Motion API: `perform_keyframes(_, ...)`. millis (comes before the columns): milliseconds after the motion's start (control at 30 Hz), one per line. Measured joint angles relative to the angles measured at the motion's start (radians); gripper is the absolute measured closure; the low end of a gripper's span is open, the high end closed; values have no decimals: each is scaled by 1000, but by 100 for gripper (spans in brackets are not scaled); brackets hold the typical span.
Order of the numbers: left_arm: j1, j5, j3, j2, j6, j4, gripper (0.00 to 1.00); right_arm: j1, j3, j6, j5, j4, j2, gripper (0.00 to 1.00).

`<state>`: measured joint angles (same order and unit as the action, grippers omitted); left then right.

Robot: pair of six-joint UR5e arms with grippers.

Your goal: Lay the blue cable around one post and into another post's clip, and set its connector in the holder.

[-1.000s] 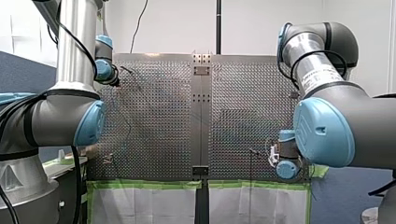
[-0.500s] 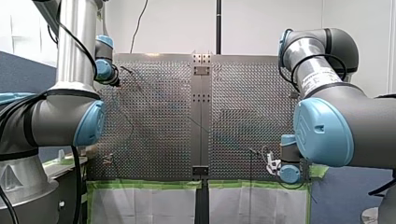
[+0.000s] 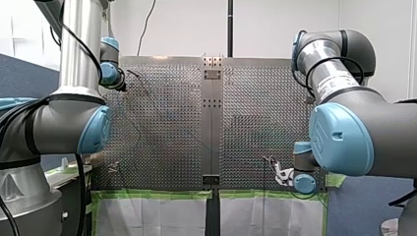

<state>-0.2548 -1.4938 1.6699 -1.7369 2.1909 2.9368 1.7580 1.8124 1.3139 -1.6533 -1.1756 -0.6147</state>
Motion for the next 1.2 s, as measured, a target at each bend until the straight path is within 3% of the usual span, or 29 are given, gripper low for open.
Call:
perform_keyframes(133,0,0,0,0,0,3,0,0,0,20,36,-15,0,100)
perform_keyframes(700,5,-5,0,0,-4,15,0,-26,-1,169,197,-63,1,100)
perform_keyframes(933,9,-16,0,0,-12,25,0,-29,0,196,259,-42,1,100)
perform_keyframes(1200,14,-18,0,1,-13,29,0,-48,0,206,328,-4,1,100)
